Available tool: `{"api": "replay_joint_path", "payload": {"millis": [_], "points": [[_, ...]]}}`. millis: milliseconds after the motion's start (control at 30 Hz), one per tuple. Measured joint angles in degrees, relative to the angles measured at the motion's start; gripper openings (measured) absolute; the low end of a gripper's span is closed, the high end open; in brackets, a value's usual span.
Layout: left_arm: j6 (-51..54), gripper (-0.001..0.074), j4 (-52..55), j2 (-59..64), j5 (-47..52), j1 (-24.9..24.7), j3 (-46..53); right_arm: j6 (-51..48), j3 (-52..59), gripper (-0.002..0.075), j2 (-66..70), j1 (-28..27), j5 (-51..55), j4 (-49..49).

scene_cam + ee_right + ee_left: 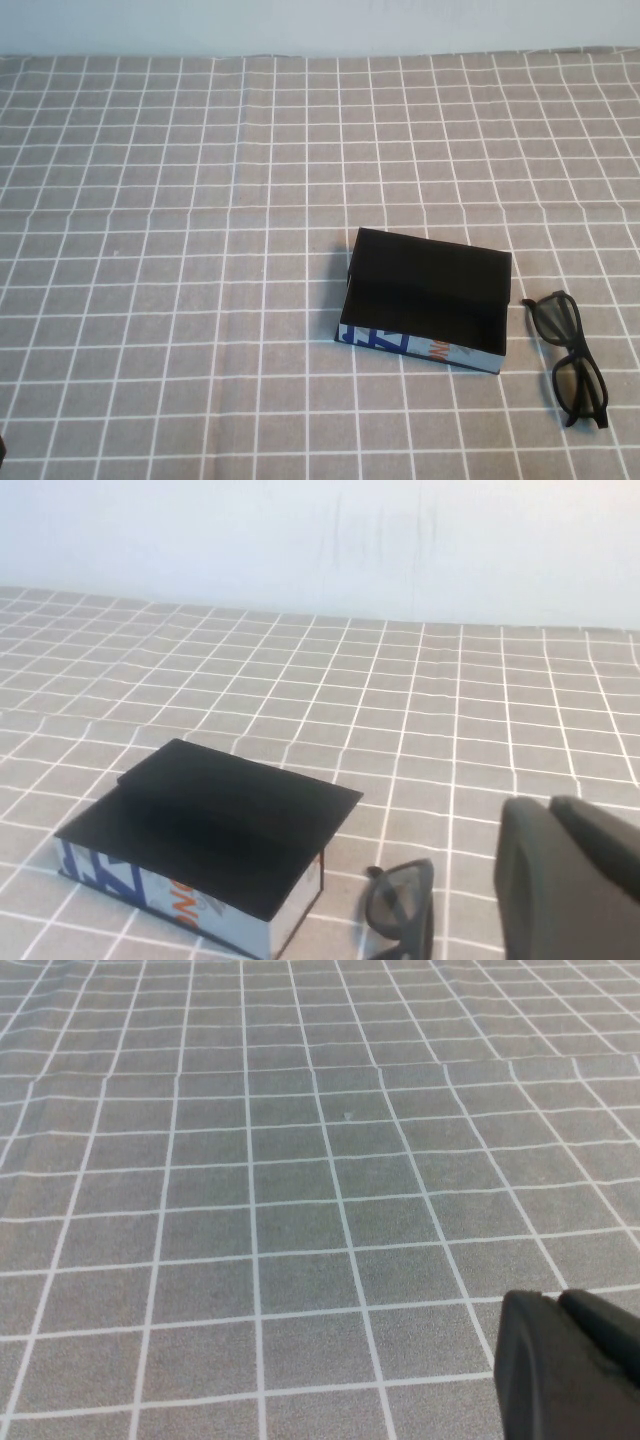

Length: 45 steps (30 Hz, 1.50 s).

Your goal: Take glasses out of glasses case

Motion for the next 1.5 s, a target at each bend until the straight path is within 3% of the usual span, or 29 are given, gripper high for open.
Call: {"api": "replay_joint_path", "payload": {"millis": [467, 633, 1500], "points": [[0.00, -0.0005, 0.00, 0.00, 0.00, 0.00, 0.00, 0.00, 13.10, -0.0018, -1.00, 0.00, -2.43, 0.58], [0.00, -0.0005, 0.00, 0.00, 0.00, 0.00, 0.00, 0.00, 13.21, -0.0018, -1.13, 0.00, -6.45, 0.58], [0.00, -0.0005, 0.00, 0.00, 0.00, 0.00, 0.00, -0.10, 13.21, -0.0018, -1.13, 0.00, -6.60, 0.58]]}}
